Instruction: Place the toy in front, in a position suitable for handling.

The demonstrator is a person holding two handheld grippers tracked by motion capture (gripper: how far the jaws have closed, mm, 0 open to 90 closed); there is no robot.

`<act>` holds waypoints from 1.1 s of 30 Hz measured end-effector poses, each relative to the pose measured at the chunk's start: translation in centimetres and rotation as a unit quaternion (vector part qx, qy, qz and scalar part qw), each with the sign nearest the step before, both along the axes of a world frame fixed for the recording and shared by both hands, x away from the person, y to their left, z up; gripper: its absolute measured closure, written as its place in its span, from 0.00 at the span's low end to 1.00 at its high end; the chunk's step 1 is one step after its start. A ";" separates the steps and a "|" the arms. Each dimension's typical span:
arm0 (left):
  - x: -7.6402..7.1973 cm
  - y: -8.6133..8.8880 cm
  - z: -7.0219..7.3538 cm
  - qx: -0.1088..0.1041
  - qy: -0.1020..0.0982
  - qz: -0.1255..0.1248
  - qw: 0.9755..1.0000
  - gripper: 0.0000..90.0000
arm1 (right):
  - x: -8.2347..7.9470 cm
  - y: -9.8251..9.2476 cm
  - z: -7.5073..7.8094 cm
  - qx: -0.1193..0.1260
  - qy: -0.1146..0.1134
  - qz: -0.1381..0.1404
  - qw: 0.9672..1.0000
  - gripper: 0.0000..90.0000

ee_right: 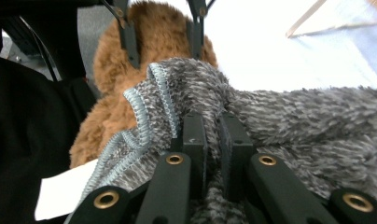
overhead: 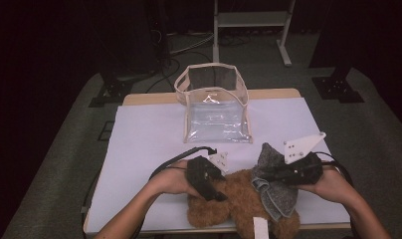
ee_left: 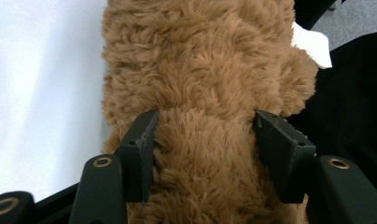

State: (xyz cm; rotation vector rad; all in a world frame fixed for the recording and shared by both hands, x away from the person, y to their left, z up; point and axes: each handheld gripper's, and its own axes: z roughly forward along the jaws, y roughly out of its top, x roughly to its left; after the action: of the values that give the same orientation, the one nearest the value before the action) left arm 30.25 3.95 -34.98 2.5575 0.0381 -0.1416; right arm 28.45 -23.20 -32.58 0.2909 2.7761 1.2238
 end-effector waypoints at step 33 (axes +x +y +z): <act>2.8 -1.0 0.1 0.027 -0.087 0.040 0.995 0.61 | 1.5 1.9 -0.1 -0.015 -0.021 -0.001 1.000 0.90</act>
State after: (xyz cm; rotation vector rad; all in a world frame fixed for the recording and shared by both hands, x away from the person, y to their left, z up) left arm 33.02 2.95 -34.86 2.6073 0.0771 0.1148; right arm 29.96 -21.31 -32.63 0.2628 2.7555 1.1742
